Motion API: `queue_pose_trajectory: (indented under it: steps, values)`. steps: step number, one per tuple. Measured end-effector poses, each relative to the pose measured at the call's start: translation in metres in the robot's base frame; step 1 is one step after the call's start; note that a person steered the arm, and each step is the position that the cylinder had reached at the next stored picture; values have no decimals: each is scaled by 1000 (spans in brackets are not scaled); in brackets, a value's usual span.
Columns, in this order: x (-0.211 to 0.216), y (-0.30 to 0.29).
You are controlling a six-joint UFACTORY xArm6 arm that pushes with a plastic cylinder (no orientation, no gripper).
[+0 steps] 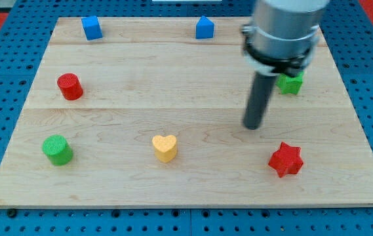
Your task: Place the green circle on top of the yellow heart
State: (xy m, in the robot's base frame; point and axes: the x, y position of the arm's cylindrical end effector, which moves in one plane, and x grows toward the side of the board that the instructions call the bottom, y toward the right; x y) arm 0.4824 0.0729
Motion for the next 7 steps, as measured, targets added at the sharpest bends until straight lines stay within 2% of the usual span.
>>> queue_pose_trajectory:
  steps: [1,3,4,5,6,7]
  values:
    - [29,-85]
    - [79,-60]
    - [130,-101]
    - [137,-140]
    - [101,-180]
    - [126,-260]
